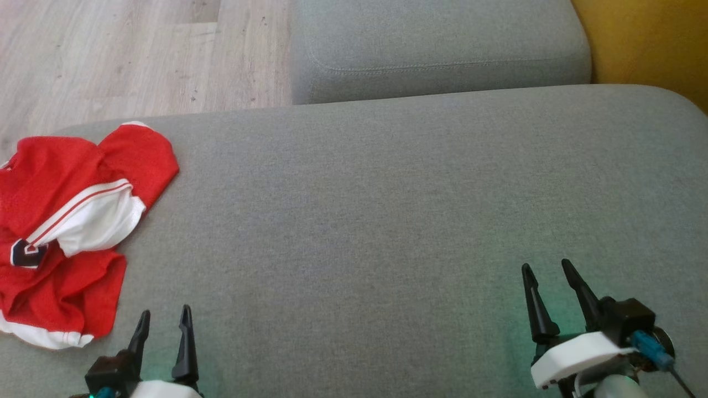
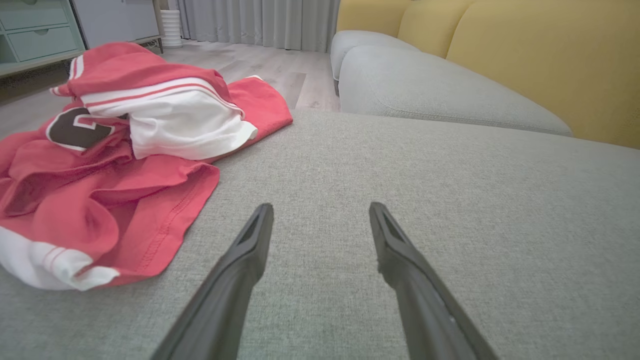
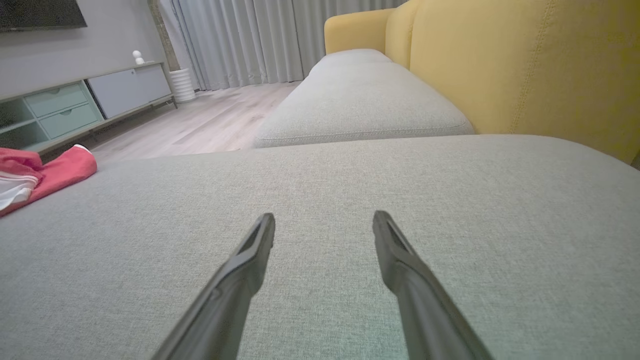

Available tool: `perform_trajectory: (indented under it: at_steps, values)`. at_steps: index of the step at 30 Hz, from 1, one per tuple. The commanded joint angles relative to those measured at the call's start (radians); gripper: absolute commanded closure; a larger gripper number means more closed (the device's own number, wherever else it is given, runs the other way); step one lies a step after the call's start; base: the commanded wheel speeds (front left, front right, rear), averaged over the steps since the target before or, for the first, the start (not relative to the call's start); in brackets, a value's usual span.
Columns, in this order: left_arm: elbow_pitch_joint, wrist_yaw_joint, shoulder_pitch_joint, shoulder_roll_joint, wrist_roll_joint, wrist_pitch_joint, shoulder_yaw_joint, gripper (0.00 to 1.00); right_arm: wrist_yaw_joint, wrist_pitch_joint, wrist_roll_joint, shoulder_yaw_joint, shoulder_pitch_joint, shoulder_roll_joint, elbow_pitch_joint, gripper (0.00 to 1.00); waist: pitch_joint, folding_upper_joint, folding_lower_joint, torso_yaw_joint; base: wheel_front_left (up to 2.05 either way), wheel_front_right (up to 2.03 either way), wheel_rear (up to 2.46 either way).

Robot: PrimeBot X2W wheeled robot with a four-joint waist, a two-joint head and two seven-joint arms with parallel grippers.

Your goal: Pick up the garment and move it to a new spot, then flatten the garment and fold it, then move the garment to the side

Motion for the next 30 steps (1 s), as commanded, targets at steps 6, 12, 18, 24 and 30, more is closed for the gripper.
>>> perform_trajectory:
  at_steps: [6,12,18,24,30]
  values:
    - [-0.01,-0.013,-0.056,0.006,-0.018,-0.013,0.051,0.0,-0.001,-0.012,0.053,0.034,-0.056,-0.01,-0.013,0.0,0.0,0.0,0.0,-0.005,0.0,0.0,0.0]
    - [-0.006,-0.017,-0.06,0.003,-0.023,-0.013,0.059,0.0,-0.001,-0.012,0.068,0.034,-0.062,-0.016,-0.011,0.0,0.004,0.0,0.0,-0.006,0.0,0.0,0.0]
    - [0.001,-0.021,-0.072,-0.004,-0.024,-0.013,0.048,0.0,-0.001,-0.012,0.078,0.023,-0.054,-0.019,-0.012,0.0,0.0,0.0,0.0,0.019,0.0,0.0,0.0]
    - [0.0,-0.023,-0.071,0.0,-0.021,-0.013,0.032,0.0,-0.001,-0.012,0.079,0.033,-0.037,-0.019,-0.011,0.0,-0.016,0.0,0.0,0.089,0.0,0.0,0.0]
    - [-0.016,-0.023,-0.058,0.004,-0.031,-0.013,0.033,0.0,-0.001,-0.012,0.078,0.055,-0.029,-0.015,-0.007,0.0,-0.029,0.0,0.0,0.203,0.0,0.0,0.0]
